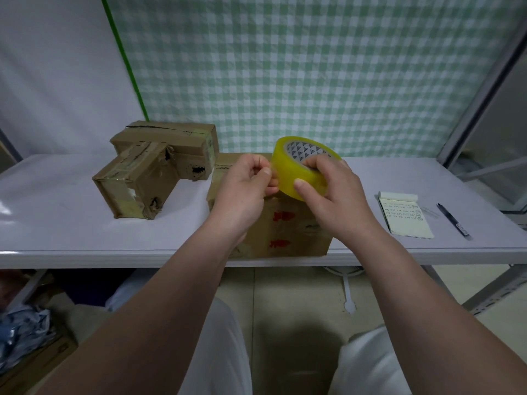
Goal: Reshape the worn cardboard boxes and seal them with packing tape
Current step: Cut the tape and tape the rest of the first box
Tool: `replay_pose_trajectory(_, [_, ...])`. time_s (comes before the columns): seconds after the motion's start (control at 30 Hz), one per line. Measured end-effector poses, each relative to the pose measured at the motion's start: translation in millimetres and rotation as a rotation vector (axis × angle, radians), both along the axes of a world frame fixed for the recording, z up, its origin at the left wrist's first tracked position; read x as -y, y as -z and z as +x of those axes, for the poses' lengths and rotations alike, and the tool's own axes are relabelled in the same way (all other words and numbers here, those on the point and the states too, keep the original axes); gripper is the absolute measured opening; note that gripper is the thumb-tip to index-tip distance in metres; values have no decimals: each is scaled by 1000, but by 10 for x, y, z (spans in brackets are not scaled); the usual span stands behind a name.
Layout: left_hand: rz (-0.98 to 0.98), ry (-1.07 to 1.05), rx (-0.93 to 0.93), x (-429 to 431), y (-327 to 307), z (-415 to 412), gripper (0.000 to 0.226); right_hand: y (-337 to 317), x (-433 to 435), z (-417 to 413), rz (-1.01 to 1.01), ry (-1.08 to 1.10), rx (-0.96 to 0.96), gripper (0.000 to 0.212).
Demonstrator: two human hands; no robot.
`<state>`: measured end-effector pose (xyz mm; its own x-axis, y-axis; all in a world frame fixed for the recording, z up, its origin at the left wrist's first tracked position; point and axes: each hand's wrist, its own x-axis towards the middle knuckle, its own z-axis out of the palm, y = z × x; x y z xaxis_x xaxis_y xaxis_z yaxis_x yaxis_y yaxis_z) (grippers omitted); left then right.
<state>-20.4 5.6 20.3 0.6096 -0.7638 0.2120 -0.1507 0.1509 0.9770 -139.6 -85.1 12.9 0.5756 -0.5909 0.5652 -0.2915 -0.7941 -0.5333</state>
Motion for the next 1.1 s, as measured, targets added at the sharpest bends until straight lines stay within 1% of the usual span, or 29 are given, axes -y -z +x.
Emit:
replay_pose_trajectory(0.2, [-12,25,26,-15,-32,15,13,-17,9,17,-8,10,-3,30])
replay_pose_trajectory(0.3, [-29,-23,93,-7,-10,20,17,-20,6,20,-11,10,-13,31])
replay_pose_trajectory(0.43, [-82,-49,95,20,19,34,19,-37,6,22,1,6,-11,30])
replay_pose_trajectory(0.57, [-157,-109,250,35,22,-22,26,-63,15,2,19,-3,-14,31])
replay_pose_trajectory(0.67, [-203,-130,340,33,-25,-101,27,-109,30,-27,17,-4,-12,33])
replay_pose_trajectory(0.73, [-206,-140,353,47,-62,-122,26,-151,43,-39,34,-2,-4,26])
replay_pose_trajectory(0.8, [-206,-126,287,71,-98,-102,25,-172,63,-46,64,5,-14,19])
replay_pose_trajectory(0.83, [-203,-120,236,86,-119,-84,25,-171,76,-48,73,9,-18,20])
replay_pose_trajectory(0.87, [-199,-118,180,102,-140,-65,25,-166,92,-51,76,10,-23,24])
replay_pose_trajectory(0.9, [-192,-124,123,118,-161,-42,25,-165,105,-54,71,10,-36,33])
replay_pose_trajectory(0.97, [-185,-141,13,142,-218,19,26,-166,135,-57,48,-7,-72,61])
replay_pose_trajectory(1.0, [-190,-143,-46,148,-257,44,26,-169,150,-55,35,-14,-72,70])
replay_pose_trajectory(1.03, [-198,-145,-113,149,-300,69,27,-172,161,-51,22,-5,-49,73])
replay_pose_trajectory(1.1, [-217,-145,-292,140,-402,104,26,-198,172,-45,17,54,51,68])
